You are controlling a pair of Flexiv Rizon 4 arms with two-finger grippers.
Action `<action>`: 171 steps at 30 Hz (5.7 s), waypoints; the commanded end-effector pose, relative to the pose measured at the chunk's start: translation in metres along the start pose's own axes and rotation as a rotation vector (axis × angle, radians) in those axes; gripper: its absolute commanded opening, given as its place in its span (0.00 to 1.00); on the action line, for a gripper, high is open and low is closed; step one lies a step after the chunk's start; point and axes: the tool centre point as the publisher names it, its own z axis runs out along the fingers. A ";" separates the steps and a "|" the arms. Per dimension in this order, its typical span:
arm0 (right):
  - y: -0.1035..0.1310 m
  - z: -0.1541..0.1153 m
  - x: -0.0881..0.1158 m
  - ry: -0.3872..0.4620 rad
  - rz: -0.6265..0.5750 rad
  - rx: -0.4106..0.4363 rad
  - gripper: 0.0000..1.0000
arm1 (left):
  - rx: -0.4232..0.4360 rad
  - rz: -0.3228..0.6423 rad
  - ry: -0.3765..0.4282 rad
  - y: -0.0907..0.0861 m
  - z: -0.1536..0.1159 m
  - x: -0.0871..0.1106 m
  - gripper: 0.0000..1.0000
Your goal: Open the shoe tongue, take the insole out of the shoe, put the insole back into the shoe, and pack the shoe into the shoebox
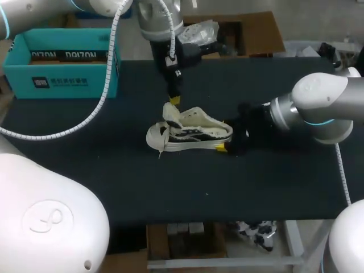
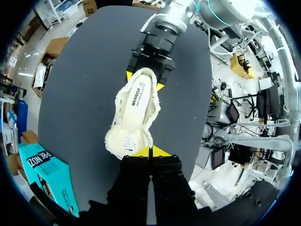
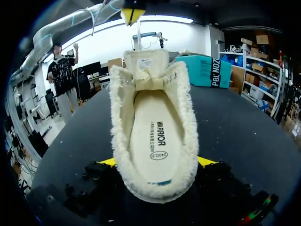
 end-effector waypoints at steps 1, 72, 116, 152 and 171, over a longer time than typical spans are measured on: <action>-0.007 0.003 -0.001 0.002 -0.001 -0.006 0.00 | -0.058 0.192 0.084 -0.011 0.029 -0.016 0.00; -0.007 0.003 -0.001 0.002 -0.001 -0.006 0.00 | -0.010 0.230 0.089 -0.036 0.185 -0.008 0.16; -0.007 0.003 -0.001 0.002 -0.001 -0.006 0.00 | -0.014 0.212 -0.273 -0.045 0.213 -0.082 0.00; -0.007 0.003 -0.001 0.002 -0.001 -0.006 0.00 | 0.140 0.279 -0.080 -0.068 0.119 -0.017 0.48; -0.007 0.003 -0.001 0.002 -0.001 -0.006 0.00 | 0.189 0.378 -0.182 -0.101 0.124 0.014 0.49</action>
